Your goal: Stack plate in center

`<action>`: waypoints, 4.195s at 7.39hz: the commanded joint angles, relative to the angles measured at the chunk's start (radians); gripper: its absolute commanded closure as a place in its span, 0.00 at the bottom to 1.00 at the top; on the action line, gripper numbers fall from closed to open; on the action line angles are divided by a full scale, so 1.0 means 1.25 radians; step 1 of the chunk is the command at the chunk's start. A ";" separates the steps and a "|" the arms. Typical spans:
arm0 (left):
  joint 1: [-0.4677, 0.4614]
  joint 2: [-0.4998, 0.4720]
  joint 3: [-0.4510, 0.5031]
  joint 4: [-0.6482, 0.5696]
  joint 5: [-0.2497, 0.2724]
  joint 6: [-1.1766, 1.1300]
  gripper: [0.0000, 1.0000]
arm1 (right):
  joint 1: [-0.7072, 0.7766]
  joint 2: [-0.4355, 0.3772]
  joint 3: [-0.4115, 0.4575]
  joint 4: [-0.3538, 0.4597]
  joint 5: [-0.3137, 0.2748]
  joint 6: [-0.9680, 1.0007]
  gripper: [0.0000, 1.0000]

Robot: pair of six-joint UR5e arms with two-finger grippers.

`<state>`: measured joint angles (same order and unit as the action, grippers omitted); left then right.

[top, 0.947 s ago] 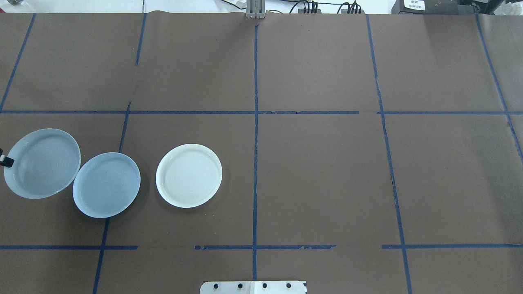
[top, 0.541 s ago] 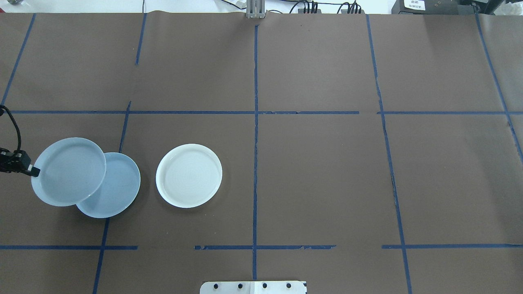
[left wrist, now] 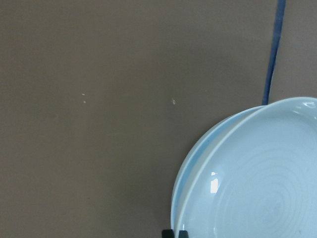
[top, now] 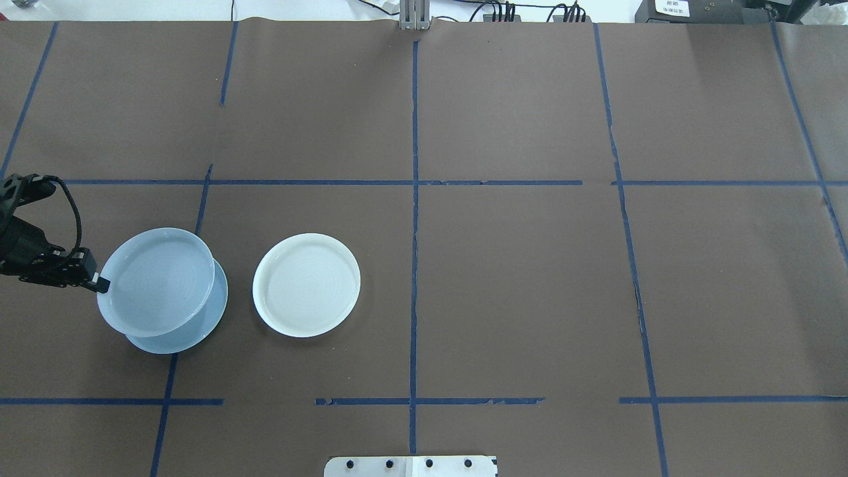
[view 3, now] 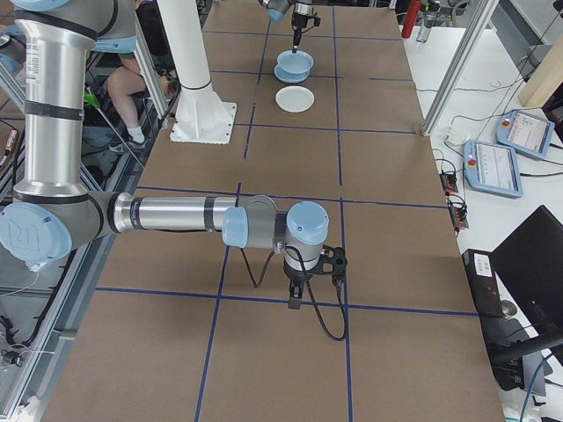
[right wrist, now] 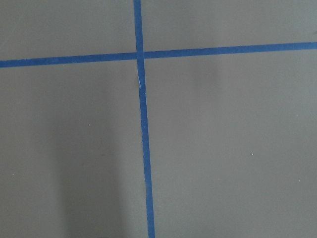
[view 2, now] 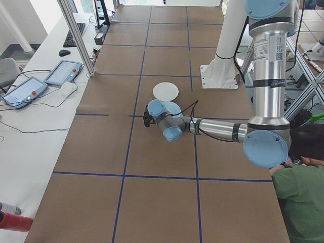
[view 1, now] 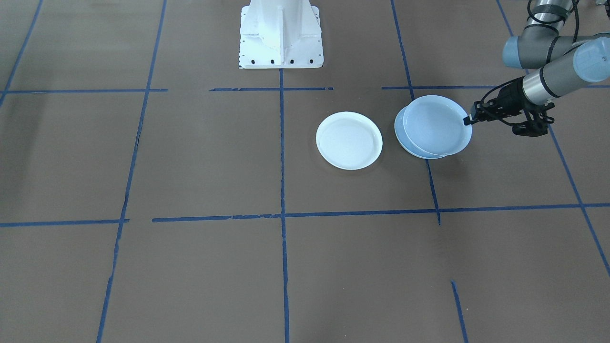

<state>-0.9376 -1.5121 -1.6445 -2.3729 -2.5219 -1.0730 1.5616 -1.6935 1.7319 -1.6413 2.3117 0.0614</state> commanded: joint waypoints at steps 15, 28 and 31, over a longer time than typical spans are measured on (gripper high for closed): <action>0.233 -0.210 -0.168 0.227 0.277 -0.404 0.00 | 0.000 0.000 0.000 0.000 0.000 0.000 0.00; 0.317 -0.253 -0.091 0.259 0.333 -0.457 0.70 | 0.000 0.000 0.000 0.000 0.000 0.000 0.00; 0.317 -0.254 -0.083 0.258 0.331 -0.447 0.79 | 0.000 0.000 0.000 0.000 0.000 0.000 0.00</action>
<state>-0.5415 -1.8271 -1.7516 -2.0507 -2.1065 -1.6410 1.5616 -1.6935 1.7319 -1.6414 2.3117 0.0614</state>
